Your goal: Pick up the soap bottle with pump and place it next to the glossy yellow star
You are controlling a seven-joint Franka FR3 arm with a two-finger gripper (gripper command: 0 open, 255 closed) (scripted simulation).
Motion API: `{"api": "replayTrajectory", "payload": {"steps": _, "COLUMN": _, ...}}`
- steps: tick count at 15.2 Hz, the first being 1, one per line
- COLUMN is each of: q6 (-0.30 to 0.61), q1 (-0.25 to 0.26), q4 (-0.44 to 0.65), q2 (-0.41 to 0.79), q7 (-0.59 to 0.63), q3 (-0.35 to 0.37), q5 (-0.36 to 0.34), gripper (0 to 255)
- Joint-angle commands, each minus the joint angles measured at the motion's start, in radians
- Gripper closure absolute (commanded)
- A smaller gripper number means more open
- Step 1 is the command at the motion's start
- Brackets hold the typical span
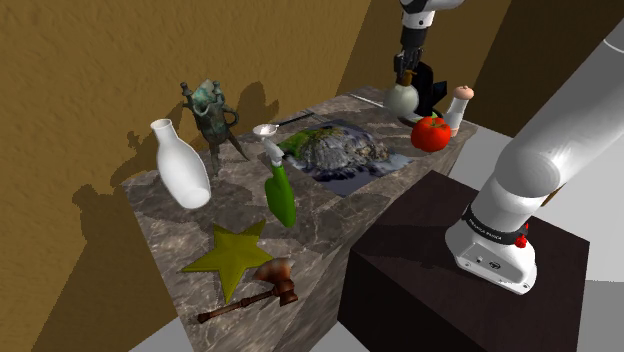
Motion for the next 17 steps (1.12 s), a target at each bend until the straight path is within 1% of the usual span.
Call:
{"api": "replayTrajectory", "payload": {"steps": 1, "q6": -0.029, "q1": 0.001, "q4": 0.022, "q2": -0.007, "q7": 0.002, "q3": 0.002, "q5": -0.002, "gripper": 255}}
{"api": "replayTrajectory", "payload": {"steps": 17, "q6": -0.244, "q1": 0.005, "q4": 0.21, "q2": -0.036, "q7": 0.005, "q3": 0.014, "q5": -0.006, "gripper": 255}}
